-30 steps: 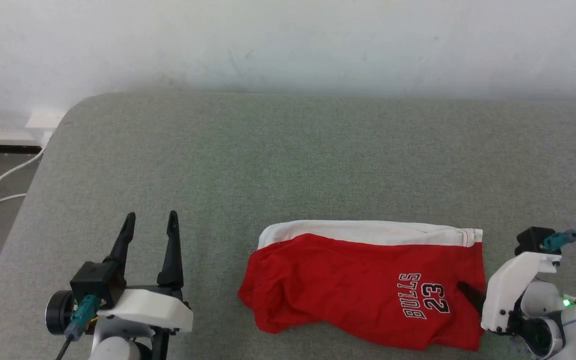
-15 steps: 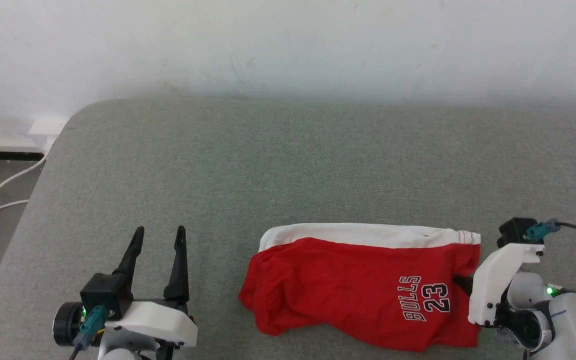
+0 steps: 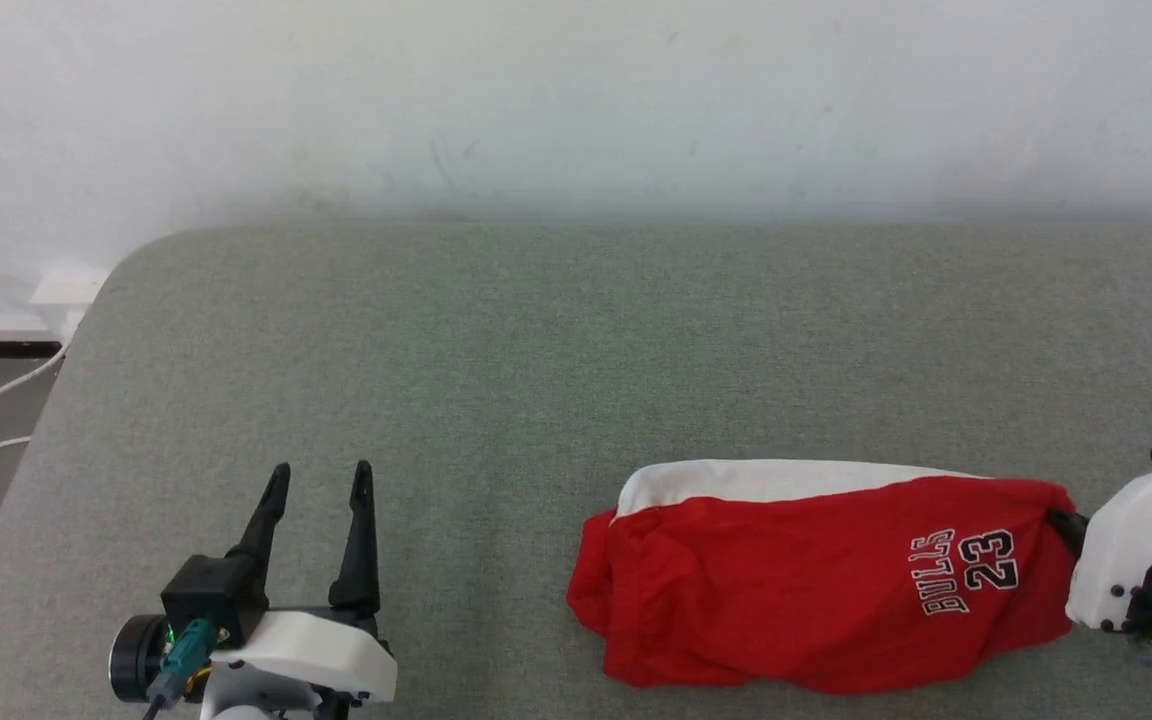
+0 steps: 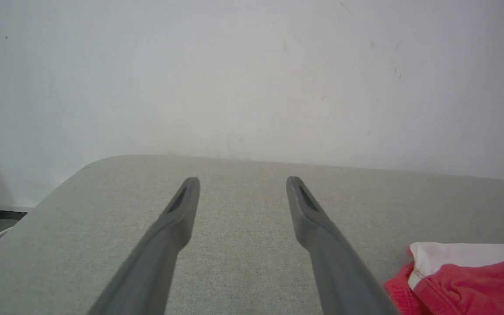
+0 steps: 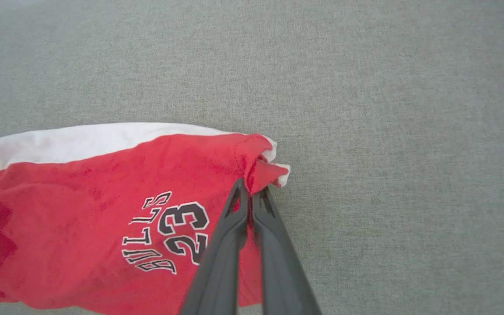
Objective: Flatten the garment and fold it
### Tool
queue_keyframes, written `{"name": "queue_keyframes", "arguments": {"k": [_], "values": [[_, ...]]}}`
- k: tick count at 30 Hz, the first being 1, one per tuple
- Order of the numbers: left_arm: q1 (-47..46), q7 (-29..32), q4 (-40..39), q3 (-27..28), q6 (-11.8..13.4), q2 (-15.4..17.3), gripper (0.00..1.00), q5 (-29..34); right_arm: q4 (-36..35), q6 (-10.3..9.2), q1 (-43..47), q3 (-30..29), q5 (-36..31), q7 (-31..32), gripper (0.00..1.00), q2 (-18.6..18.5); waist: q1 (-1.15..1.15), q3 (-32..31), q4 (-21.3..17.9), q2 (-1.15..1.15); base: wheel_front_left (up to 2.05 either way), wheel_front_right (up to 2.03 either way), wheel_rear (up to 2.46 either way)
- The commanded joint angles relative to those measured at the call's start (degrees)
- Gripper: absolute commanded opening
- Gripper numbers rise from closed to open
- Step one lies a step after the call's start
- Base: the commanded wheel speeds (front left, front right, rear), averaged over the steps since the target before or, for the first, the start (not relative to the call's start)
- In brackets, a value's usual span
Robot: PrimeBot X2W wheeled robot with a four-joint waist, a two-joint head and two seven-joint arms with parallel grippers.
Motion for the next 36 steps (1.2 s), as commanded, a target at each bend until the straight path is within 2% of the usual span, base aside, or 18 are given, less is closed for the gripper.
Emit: {"name": "queue_keyframes", "arguments": {"k": [1, 6, 11, 14, 15, 24, 25, 26, 27, 31, 33, 36], "values": [[0.7, -0.3, 0.2, 0.1, -0.2, -0.2, 1.00, 0.6, -2.4, 0.12, 0.1, 0.1, 0.4, 0.8, 0.00, 1.0, 0.00, -0.3, -0.3, 0.00, 0.00, 0.00, 0.00], [0.5, -0.3, 0.7, -0.4, -0.6, -0.3, 1.00, 0.5, -8.9, 0.12, 0.4, 6.2, 5.0, 4.7, 0.00, 4.9, 0.00, -0.5, -0.3, 0.00, 0.00, 0.00, 0.00], [-0.4, -0.3, 0.7, -0.7, -1.1, -0.6, 1.00, 0.6, -12.0, 0.12, -0.6, 14.2, 8.8, 3.3, 0.00, 8.9, 0.00, -0.2, 0.3, 0.00, 0.00, 0.00, 0.00], [-0.9, -0.3, 1.3, -1.3, -1.4, -0.8, 1.00, 0.7, -9.9, 0.12, -1.3, 19.6, 10.9, 1.4, 0.00, 10.8, 0.00, -0.3, 1.3, 0.00, 0.00, 0.00, 0.00], [-0.9, -0.3, 1.3, -1.3, -1.4, -0.8, 1.00, 0.7, -9.9, 0.12, -1.3, 19.6, 10.9, 1.4, 0.00, 10.8, 0.00, -0.3, 1.3, 0.00, 0.00, 0.00, 0.00], [-2.5, -0.3, 2.7, -2.3, -1.9, -1.4, 1.00, 0.7, 1.8, 0.12, -4.9, 32.1, 15.3, -6.8, 0.00, 12.0, 0.00, 1.4, 3.8, 0.00, 0.00, 0.00, 0.00], [-2.6, -0.3, 2.7, -2.2, -2.0, -1.5, 1.00, 0.6, 2.6, 0.12, -5.9, 33.1, 14.8, -8.2, 0.18, 12.0, 0.00, 1.7, 3.8, 0.00, 0.00, 0.00, 0.00], [-2.6, -0.3, 2.8, -2.1, -2.0, -1.5, 1.00, 0.6, 3.4, 0.12, -6.8, 34.1, 14.4, -9.4, 0.77, 12.0, 0.00, 2.0, 3.8, 0.00, 0.00, 0.00, 0.00], [-2.7, -0.3, 2.8, -2.1, -2.0, -1.6, 1.00, 0.6, 4.2, 0.12, -7.6, 35.3, 14.3, -10.0, 1.00, 12.0, 0.00, 2.2, 3.8, 0.00, 0.00, 0.00, 0.00], [-2.6, -0.3, 2.7, -1.7, -1.8, -1.8, 1.00, 0.7, 5.6, 0.12, -11.0, 41.0, 12.1, -11.3, 1.00, 10.8, 0.00, 2.5, 3.3, 0.00, 0.00, 0.00, 0.00], [-2.7, -0.3, 2.7, -1.6, -1.8, -1.9, 1.00, 0.8, 4.9, 0.12, -12.5, 44.6, 11.0, -11.2, 1.00, 8.9, 0.00, 2.4, 3.0, 0.00, 0.00, 0.00, 0.00], [-2.8, -0.3, 2.8, -1.5, -1.8, -2.0, 1.00, 0.8, 1.6, 0.12, -15.0, 50.5, 8.2, -11.2, 1.00, 3.6, 0.00, 2.1, 2.6, 0.00, 0.00, 0.00, 0.00]]}}
